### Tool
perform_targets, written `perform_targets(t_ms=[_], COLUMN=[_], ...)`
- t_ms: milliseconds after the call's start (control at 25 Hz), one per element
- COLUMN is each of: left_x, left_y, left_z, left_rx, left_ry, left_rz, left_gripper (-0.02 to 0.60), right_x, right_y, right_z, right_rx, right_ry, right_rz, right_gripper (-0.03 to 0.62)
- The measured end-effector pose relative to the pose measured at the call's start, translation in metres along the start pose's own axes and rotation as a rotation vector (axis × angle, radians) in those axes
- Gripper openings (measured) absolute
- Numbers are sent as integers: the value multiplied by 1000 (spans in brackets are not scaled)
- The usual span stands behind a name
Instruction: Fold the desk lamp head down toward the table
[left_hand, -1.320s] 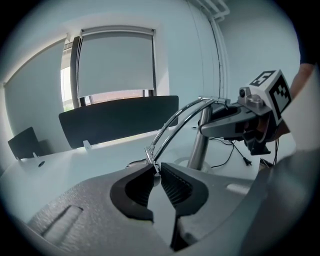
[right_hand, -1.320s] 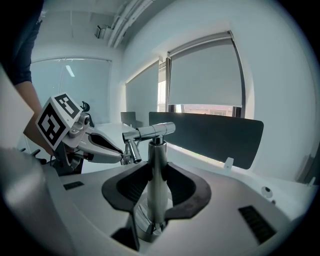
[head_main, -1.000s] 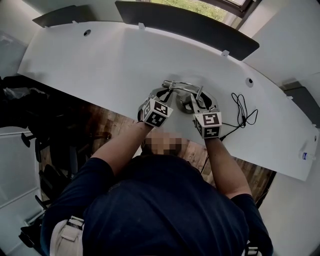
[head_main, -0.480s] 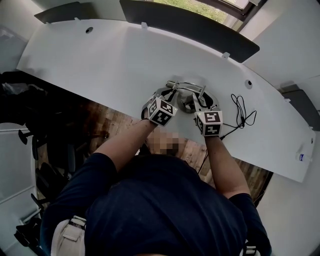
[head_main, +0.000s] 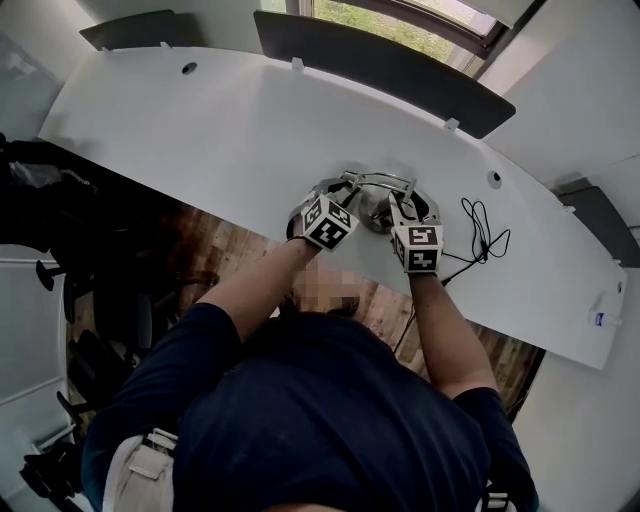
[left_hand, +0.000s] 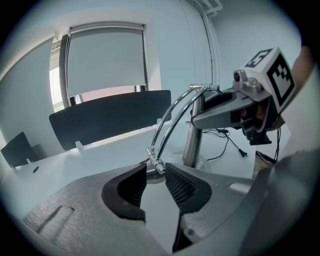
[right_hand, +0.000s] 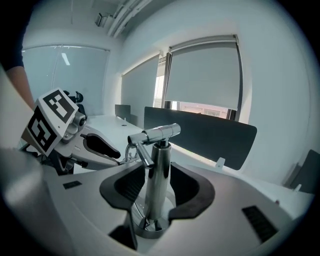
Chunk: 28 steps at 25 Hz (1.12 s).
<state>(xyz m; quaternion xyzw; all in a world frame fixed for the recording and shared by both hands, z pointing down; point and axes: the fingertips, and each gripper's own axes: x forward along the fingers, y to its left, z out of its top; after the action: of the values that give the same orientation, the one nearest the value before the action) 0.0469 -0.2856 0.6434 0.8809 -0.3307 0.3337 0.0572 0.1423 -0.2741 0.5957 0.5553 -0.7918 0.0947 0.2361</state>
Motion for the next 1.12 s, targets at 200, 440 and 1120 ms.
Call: perform_targets(t_ms=[200,440,1120], left_x=[-25,-67,-234], left_y=[3,-7,-72], left_z=[12,45,123], left_rx=[-37,-41,-46], left_ry=[-44,-163,-519], left_rz=[-9,-42,-318], left_gripper=[106,106,57], right_x=[-16,-52,-175], right_y=[5,14,106], right_z=[-3,2,85], right_rx=[30,64,74], right_ry=[-1,-31,-265], right_rz=[-19,-59,80], right_gripper=[167,167,64])
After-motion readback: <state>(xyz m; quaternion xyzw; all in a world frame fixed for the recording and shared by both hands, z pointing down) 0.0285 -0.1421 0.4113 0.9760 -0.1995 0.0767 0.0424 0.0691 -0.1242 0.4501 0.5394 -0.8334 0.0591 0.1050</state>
